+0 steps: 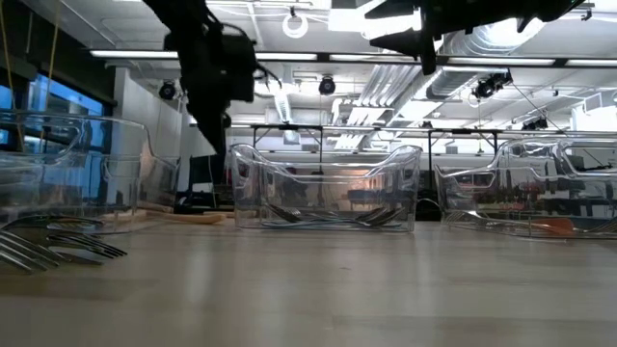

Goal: Sort silverware by color (type)
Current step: Put the light orange fork into the bottom left transparent bin

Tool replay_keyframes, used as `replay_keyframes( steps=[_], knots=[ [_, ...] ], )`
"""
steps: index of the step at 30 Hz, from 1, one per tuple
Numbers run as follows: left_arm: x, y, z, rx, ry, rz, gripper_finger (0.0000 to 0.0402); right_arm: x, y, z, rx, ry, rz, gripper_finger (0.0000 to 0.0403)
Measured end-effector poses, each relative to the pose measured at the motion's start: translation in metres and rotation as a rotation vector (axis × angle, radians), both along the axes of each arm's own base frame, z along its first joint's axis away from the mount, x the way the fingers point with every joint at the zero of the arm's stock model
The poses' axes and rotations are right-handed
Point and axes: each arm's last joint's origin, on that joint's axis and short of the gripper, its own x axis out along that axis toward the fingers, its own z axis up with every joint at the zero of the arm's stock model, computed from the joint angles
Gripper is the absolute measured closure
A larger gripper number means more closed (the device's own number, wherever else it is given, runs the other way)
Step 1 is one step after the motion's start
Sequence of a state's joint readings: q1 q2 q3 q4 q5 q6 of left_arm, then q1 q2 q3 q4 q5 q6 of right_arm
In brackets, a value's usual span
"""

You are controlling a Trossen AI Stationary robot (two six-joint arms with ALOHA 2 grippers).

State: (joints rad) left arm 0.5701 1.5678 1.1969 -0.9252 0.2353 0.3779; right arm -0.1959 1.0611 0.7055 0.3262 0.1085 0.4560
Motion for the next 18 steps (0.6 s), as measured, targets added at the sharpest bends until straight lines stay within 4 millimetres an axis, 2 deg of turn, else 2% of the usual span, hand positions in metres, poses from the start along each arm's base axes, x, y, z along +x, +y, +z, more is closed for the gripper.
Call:
replay_keyframes(
  steps=[8,18],
  knots=[
    [0.015,0.01,-0.044,-0.042,0.117,-0.132,0.0261,0.0,0.0,-0.003,0.005,0.036,0.0,0.0206],
    [0.023,0.015,-0.073,-0.075,0.189,-0.177,0.0261,0.0,0.0,-0.007,0.006,0.074,0.0,0.0206]
  ],
)
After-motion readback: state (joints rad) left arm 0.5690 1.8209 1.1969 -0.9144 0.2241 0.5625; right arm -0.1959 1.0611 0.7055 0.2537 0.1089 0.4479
